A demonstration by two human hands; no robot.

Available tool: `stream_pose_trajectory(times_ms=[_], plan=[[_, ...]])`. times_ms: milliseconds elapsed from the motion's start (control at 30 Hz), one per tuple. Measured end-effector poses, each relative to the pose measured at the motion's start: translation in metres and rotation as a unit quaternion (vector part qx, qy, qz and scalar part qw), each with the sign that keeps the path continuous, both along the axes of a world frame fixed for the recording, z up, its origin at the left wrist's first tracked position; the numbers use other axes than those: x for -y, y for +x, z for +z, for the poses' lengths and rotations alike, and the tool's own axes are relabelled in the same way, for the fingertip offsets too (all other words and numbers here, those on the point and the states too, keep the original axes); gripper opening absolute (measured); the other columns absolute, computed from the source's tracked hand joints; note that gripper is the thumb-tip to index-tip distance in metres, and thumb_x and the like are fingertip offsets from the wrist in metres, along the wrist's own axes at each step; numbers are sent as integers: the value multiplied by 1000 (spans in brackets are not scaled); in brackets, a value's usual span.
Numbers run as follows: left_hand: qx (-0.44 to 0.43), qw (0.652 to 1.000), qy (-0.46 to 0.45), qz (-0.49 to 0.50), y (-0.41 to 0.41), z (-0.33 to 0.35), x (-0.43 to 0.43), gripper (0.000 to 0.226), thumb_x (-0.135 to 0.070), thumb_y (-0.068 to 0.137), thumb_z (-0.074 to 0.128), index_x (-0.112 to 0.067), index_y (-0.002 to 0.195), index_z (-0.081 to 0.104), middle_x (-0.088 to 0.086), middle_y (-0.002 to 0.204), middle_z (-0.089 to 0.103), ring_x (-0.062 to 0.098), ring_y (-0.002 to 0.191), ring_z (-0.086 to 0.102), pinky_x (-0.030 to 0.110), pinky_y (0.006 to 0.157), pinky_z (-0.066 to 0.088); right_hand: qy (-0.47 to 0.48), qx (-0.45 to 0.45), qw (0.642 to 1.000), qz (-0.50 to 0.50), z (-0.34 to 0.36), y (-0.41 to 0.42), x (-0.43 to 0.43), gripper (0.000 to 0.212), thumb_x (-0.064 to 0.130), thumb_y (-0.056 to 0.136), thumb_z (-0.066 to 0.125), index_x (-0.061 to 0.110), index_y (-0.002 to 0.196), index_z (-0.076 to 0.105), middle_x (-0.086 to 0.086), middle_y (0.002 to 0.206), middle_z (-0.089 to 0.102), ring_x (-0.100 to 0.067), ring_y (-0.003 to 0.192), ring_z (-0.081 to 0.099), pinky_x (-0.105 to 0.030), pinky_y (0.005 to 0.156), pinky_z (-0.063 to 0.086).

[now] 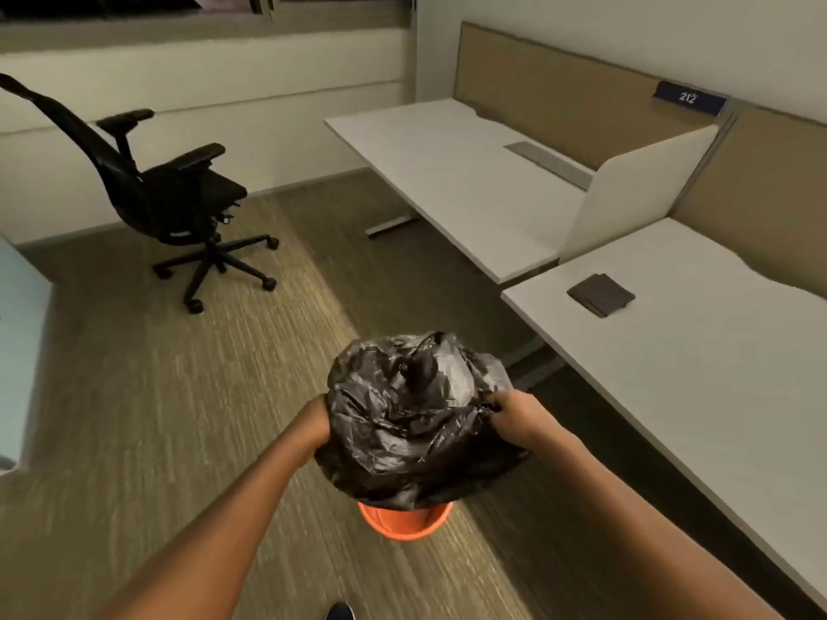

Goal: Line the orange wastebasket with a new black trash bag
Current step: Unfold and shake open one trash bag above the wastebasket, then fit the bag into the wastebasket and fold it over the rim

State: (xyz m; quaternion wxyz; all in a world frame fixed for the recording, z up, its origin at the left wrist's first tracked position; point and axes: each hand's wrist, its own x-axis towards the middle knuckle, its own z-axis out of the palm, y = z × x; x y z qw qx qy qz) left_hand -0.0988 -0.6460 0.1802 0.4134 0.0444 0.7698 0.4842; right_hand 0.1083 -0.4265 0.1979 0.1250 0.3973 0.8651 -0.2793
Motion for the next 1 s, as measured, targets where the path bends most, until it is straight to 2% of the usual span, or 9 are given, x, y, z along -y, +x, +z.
stream_pose_trajectory(times_ms=[67,133,300,433,633,767,867,900,1000], plan=[[-6,998,-49,-28,1,-9,6,21,-13,99,54,-4,96,72,16,87,77,25,77,73,34,75,57,-71,-23,996,-56,-6,6,-8,23,20,92,51,16,91,73,-6,93,74,-22,89,70,-38,82,57],[1,999,-38,10,-4,-18,12,21,-17,99,54,-5,94,71,13,76,76,26,69,72,32,68,54,-118,-61,982,-132,-12,7,-16,24,21,94,50,14,87,73,-8,87,75,-23,79,70,-35,76,57],[25,993,-29,114,-12,-38,21,39,-45,96,58,-9,101,72,18,97,77,34,90,73,45,86,59,-182,-135,942,-247,-35,0,-24,30,28,96,52,9,88,74,-12,90,75,-25,81,69,-33,75,53],[74,983,3,165,-17,-62,24,52,-54,90,62,-6,105,75,17,98,79,37,93,74,52,92,58,-224,-182,900,-327,-52,-11,-15,27,28,95,51,13,84,71,-6,86,73,-19,75,67,-28,60,50],[144,966,15,216,-35,-86,15,52,-61,94,50,-16,95,76,10,87,81,31,80,76,36,65,58,-256,-205,861,-388,-87,-37,-5,28,24,95,46,13,89,71,0,78,75,-15,69,68,-27,58,50],[178,963,11,203,-59,-102,4,54,-59,96,50,-12,99,76,11,86,81,30,79,77,37,66,59,-259,-171,857,-411,-116,-57,-3,30,28,96,46,13,86,70,-6,88,76,-21,77,69,-36,69,55],[207,965,0,159,-77,-115,-1,41,-45,99,57,-8,99,74,10,79,80,23,63,76,27,50,57,-248,-138,863,-418,-136,-69,-2,29,28,96,48,11,86,70,-6,87,74,-22,78,68,-33,67,52],[199,969,-3,145,-83,-123,-3,35,-35,100,59,-4,105,73,14,88,80,24,66,76,27,53,57,-247,-134,863,-419,-144,-73,-2,28,27,95,49,11,85,70,-6,86,74,-22,77,67,-34,68,51],[177,973,0,145,-97,-145,-5,28,-5,99,58,5,124,64,28,122,68,36,101,69,47,92,56,-262,-122,861,-419,-166,-81,0,25,21,96,53,10,82,71,-6,82,73,-19,70,65,-30,62,50]])
